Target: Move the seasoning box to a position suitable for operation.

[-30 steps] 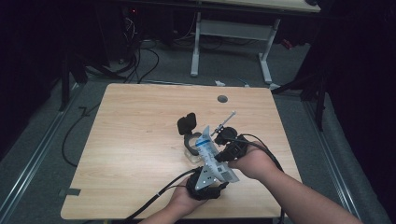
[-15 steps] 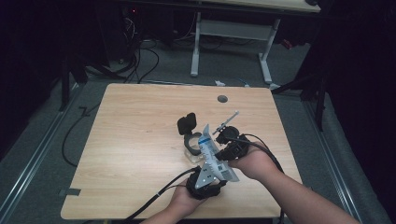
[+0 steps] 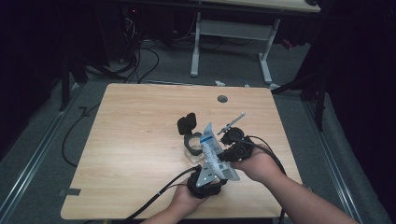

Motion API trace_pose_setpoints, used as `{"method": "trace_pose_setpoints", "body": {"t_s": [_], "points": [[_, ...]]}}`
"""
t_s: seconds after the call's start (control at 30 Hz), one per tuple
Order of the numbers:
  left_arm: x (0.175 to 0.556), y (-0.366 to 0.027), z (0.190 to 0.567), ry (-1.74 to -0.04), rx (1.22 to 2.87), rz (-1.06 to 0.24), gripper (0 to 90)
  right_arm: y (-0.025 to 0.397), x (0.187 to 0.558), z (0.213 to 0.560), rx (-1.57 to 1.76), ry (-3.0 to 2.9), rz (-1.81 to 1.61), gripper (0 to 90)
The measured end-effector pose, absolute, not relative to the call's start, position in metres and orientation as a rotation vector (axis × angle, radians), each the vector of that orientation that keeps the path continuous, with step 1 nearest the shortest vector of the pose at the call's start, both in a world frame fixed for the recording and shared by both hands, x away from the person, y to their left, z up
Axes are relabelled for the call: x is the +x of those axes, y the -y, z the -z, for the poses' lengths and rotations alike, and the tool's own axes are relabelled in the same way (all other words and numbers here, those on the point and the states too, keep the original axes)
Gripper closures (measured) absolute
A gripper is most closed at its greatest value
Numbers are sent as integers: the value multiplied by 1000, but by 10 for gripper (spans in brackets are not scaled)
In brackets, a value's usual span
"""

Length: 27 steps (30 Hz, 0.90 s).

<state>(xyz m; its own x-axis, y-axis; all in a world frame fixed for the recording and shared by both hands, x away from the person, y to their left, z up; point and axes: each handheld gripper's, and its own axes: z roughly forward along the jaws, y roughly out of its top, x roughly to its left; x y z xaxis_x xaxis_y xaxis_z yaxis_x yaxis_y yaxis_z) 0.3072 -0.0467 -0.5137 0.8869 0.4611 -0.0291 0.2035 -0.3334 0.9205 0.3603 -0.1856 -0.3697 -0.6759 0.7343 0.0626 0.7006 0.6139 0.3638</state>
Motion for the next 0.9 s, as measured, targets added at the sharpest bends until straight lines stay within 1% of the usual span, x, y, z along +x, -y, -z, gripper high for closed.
{"method": "trace_pose_setpoints", "body": {"t_s": [0.07,0.17,0.23,0.6,0.9], "points": [[307,47,513,-489,1920,-284,570,187,359,370,1226,-2736,-560,824],[306,49,512,-489,1915,-287,570,187,359,370,1206,-2740,-554,874],[306,49,511,-486,1908,-292,569,185,360,369,1180,-2746,-545,890],[310,42,500,-494,1859,-324,551,174,371,355,1124,-2759,-513,895],[312,40,501,-493,1858,-316,529,169,380,356,1092,-2781,-486,897]]}}
